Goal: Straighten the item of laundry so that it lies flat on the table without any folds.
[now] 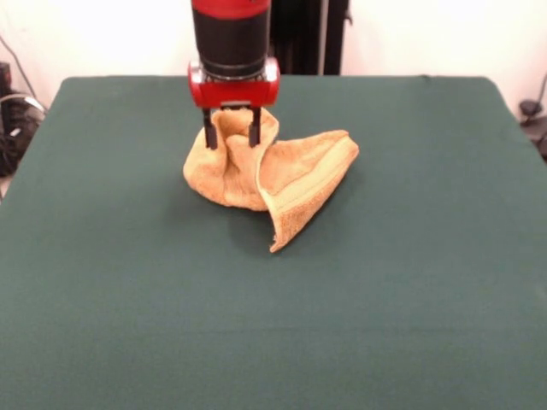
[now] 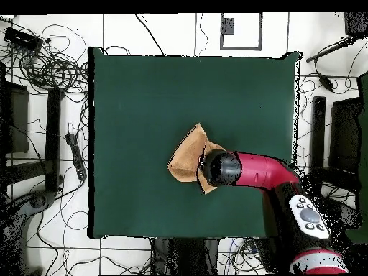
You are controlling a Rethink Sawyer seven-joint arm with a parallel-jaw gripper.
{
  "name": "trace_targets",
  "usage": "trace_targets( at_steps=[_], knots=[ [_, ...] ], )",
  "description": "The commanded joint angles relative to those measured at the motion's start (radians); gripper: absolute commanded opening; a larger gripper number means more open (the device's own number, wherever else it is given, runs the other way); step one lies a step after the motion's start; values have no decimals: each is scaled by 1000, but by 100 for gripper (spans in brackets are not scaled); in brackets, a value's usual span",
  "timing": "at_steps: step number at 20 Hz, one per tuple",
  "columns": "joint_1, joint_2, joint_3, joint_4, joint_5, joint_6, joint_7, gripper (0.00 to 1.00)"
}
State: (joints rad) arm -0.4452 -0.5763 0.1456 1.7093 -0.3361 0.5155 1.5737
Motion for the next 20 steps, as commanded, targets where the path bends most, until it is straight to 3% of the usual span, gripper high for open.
trace_targets(
  at_steps=[1,11,20],
  knots=[
    [20,77,66,-42,-46,-76,40,100],
    [12,114,51,-61,-68,-112,35,100],
    [28,61,52,0,-58,-114,61,100]
  ],
)
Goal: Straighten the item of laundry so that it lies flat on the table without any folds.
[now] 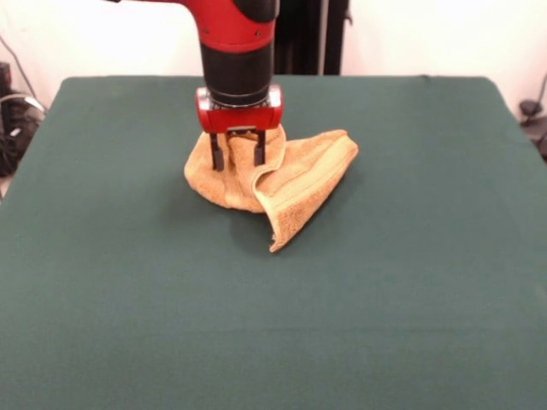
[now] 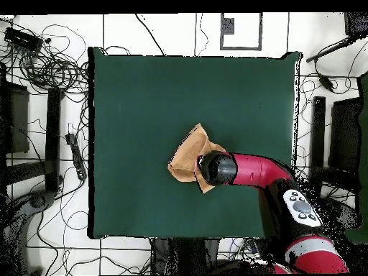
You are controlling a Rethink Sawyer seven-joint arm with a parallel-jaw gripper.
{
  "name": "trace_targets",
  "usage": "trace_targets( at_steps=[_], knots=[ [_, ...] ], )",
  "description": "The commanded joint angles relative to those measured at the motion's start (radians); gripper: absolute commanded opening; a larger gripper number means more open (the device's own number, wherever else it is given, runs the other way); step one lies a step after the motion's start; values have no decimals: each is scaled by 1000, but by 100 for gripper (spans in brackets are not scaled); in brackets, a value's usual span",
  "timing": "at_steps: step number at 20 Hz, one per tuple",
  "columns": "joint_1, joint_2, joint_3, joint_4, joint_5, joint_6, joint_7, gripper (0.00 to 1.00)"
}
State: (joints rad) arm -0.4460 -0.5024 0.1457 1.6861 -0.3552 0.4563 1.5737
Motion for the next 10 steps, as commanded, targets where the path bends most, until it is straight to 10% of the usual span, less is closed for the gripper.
trace_targets(
  at_steps=[1,10],
  knots=[
    [32,-18,49,37,-40,-68,70,100],
    [57,-55,38,77,-30,-76,107,100]
  ],
)
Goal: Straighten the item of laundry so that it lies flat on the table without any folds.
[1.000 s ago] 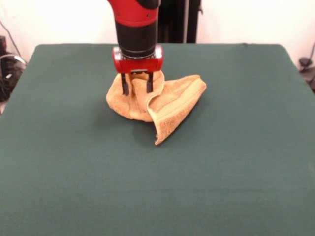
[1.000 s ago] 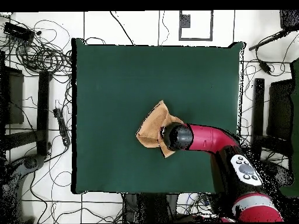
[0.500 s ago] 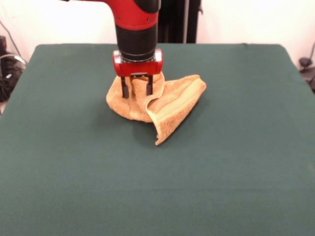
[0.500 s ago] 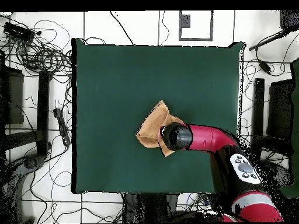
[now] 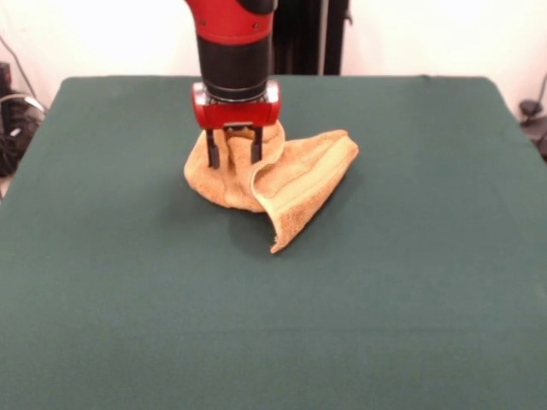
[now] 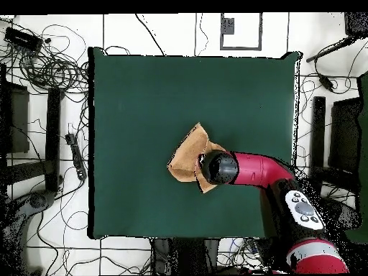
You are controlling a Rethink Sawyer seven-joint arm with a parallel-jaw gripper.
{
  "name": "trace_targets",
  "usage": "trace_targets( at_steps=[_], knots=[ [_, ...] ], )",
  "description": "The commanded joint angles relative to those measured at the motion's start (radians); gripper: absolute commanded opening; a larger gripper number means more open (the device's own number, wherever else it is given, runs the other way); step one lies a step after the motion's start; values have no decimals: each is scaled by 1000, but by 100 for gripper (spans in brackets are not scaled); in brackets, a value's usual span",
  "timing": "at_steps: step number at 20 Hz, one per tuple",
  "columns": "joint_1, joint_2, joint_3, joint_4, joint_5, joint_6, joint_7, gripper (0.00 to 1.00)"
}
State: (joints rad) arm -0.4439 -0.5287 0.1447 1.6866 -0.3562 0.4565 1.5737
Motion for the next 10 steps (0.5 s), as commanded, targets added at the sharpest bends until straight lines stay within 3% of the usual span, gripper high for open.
trace_targets(
  at_steps=[1,10],
  knots=[
    [60,-37,35,84,-29,-81,115,100],
    [98,-45,17,110,-19,-98,133,100]
  ],
)
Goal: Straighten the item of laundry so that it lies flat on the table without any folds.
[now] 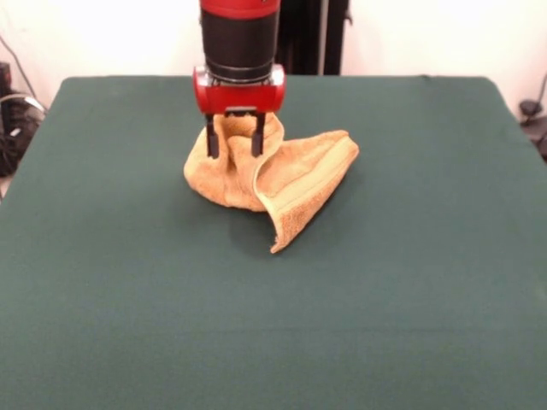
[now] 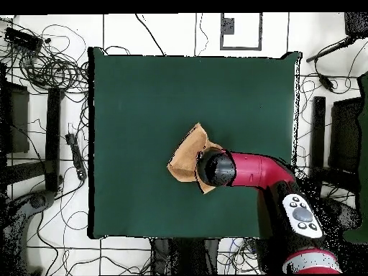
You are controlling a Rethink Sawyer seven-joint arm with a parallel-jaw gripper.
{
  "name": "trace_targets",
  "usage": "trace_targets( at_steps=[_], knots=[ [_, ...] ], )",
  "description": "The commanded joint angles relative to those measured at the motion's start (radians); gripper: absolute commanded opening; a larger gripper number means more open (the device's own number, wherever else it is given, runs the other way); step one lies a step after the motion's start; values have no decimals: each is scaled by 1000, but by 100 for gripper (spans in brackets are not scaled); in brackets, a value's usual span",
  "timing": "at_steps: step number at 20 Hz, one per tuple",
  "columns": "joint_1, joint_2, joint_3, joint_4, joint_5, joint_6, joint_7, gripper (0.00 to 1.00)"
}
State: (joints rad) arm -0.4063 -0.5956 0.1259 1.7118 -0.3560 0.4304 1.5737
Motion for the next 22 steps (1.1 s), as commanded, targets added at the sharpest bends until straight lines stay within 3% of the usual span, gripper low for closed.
trace_targets(
  at_steps=[1,11,22],
  knots=[
    [67,25,33,93,-21,-85,138,100],
    [139,26,5,135,22,-128,205,100],
    [127,44,-2,130,46,-144,201,100]
  ],
)
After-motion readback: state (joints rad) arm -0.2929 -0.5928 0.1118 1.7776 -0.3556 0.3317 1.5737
